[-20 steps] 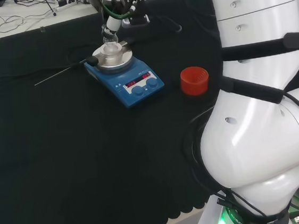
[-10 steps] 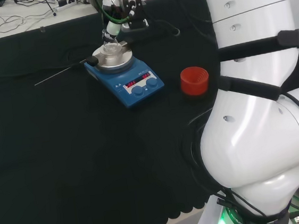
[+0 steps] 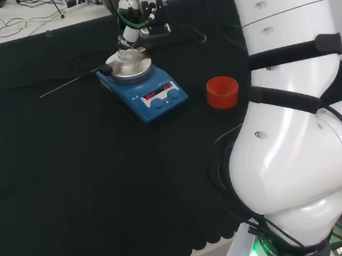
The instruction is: Place the round-bottom flask on the heater.
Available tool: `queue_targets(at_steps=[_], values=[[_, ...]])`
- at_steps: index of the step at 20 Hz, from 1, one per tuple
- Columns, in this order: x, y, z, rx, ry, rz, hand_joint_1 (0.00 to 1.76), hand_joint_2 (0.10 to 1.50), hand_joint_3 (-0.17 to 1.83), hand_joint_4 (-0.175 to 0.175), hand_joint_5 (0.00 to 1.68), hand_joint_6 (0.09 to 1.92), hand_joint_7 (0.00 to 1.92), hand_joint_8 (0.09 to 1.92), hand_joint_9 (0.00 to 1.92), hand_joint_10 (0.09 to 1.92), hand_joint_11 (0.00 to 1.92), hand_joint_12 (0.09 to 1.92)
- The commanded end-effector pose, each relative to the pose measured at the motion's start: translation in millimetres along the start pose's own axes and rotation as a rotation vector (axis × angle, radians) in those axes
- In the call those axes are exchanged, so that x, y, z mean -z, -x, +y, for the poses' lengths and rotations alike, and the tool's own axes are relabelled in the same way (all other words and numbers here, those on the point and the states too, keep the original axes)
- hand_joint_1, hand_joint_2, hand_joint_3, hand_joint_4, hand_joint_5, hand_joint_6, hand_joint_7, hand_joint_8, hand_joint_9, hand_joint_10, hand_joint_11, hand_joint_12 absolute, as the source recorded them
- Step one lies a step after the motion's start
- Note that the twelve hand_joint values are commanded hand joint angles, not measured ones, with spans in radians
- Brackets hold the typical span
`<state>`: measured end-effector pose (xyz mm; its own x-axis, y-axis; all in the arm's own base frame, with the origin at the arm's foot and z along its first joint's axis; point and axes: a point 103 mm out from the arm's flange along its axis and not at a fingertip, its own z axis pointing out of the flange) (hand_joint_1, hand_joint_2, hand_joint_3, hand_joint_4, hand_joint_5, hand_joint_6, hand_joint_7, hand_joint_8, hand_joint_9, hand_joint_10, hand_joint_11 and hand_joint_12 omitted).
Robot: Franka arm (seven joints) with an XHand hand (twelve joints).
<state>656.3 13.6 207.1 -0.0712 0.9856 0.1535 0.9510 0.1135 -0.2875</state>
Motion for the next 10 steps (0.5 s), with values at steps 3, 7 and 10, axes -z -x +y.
queue_targets(at_steps=[3,7,10], values=[[-0.3,-0.1,-0.1,-0.004,0.001,-0.006,1.12,0.64,0.84,0.02,1.13,1.01,0.38,0.66,0.64,0.59,0.36,1.33],[0.9,-1.4,-3.0,0.0,0.006,-0.01,1.08,0.77,0.56,0.155,1.11,0.91,0.34,0.68,0.61,0.61,0.34,1.34],[5.4,-3.2,-7.5,-0.002,0.008,-0.012,1.0,0.66,0.62,-0.046,0.98,0.86,0.31,0.67,0.58,0.62,0.32,1.34]])
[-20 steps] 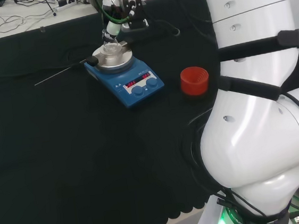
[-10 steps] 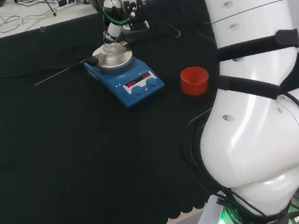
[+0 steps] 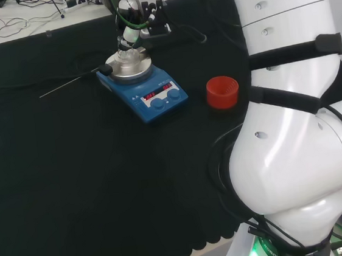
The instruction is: Place the round-bottom flask on the heater.
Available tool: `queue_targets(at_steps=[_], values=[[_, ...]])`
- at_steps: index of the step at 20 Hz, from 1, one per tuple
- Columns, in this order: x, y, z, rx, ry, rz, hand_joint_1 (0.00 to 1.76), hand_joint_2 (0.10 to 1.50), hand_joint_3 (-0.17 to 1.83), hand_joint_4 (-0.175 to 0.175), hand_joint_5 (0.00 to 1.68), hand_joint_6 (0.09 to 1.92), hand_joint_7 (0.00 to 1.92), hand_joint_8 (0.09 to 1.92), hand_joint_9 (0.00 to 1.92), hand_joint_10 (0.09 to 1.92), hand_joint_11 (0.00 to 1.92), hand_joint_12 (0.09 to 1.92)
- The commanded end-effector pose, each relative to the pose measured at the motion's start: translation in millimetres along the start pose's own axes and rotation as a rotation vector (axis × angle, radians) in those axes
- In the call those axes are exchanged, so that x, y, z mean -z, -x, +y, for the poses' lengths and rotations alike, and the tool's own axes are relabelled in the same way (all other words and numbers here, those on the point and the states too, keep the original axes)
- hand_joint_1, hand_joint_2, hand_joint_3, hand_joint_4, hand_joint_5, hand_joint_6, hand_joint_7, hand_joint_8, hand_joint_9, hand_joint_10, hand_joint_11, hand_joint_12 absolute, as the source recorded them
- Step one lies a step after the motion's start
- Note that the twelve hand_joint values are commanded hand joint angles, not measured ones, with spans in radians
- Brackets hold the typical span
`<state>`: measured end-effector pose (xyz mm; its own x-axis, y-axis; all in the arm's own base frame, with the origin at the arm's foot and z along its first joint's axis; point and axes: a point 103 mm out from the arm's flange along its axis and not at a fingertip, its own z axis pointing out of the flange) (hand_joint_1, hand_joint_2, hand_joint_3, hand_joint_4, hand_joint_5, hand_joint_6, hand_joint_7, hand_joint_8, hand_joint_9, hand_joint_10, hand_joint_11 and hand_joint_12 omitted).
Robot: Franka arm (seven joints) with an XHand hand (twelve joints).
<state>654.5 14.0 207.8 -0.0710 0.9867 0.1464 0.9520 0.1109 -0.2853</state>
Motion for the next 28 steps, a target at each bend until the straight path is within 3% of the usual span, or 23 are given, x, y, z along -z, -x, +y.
queue_targets(at_steps=[1,4,15,23,28], values=[[6.7,-3.1,-7.4,-0.002,0.007,-0.006,0.98,0.63,0.64,-0.071,0.96,0.85,0.3,0.67,0.57,0.62,0.31,1.34],[9.5,-4.0,-11.8,-0.01,0.011,-0.007,0.97,0.6,0.66,-0.092,0.92,0.84,0.29,0.66,0.56,0.62,0.31,1.34],[13.7,-0.6,-24.3,-0.017,0.073,-0.001,0.97,0.59,0.68,-0.085,0.87,0.84,0.26,0.67,0.53,0.64,0.3,1.35],[32.7,1.9,-41.8,-0.034,0.075,0.008,0.93,0.58,0.67,-0.067,0.62,0.81,0.18,0.66,0.45,0.66,0.19,1.38],[41.3,1.5,-64.7,-0.05,0.092,0.003,0.92,0.58,0.67,-0.063,0.54,0.78,0.15,0.66,0.43,0.66,0.16,1.38]])
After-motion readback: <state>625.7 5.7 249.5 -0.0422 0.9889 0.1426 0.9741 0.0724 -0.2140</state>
